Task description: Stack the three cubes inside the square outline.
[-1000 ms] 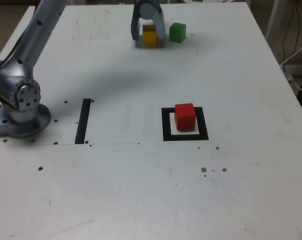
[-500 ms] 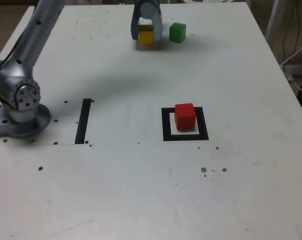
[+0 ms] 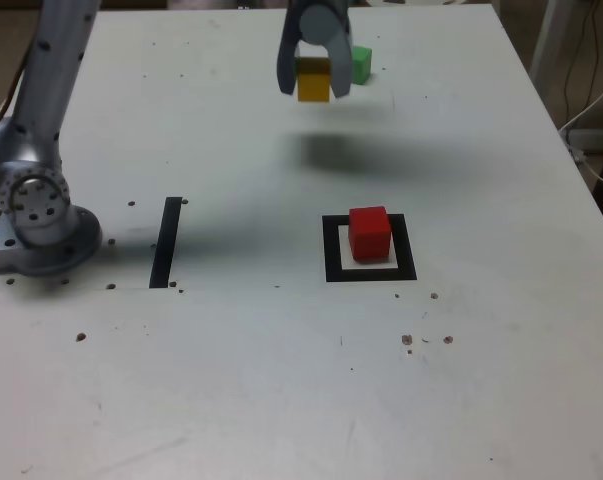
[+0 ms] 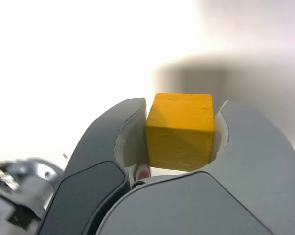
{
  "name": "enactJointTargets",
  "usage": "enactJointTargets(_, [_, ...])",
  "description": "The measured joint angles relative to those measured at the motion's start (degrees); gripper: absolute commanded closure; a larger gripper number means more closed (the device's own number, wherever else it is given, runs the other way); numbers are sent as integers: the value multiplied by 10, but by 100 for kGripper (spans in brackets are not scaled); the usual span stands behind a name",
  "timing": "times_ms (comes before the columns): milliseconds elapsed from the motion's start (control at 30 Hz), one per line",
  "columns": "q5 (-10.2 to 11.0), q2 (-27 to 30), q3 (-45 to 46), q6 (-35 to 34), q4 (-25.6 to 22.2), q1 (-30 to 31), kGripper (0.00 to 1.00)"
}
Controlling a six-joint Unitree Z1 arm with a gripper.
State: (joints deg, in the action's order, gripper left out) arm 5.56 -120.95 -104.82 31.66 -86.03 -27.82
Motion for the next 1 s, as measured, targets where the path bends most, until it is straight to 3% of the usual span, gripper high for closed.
enactJointTargets(233, [-16, 42, 37, -84, 5, 101, 72])
enactJointTargets(600, [-72, 49, 45, -190, 19, 228, 72])
enactJointTargets(1000, [-103, 31, 53, -221, 50, 269, 72])
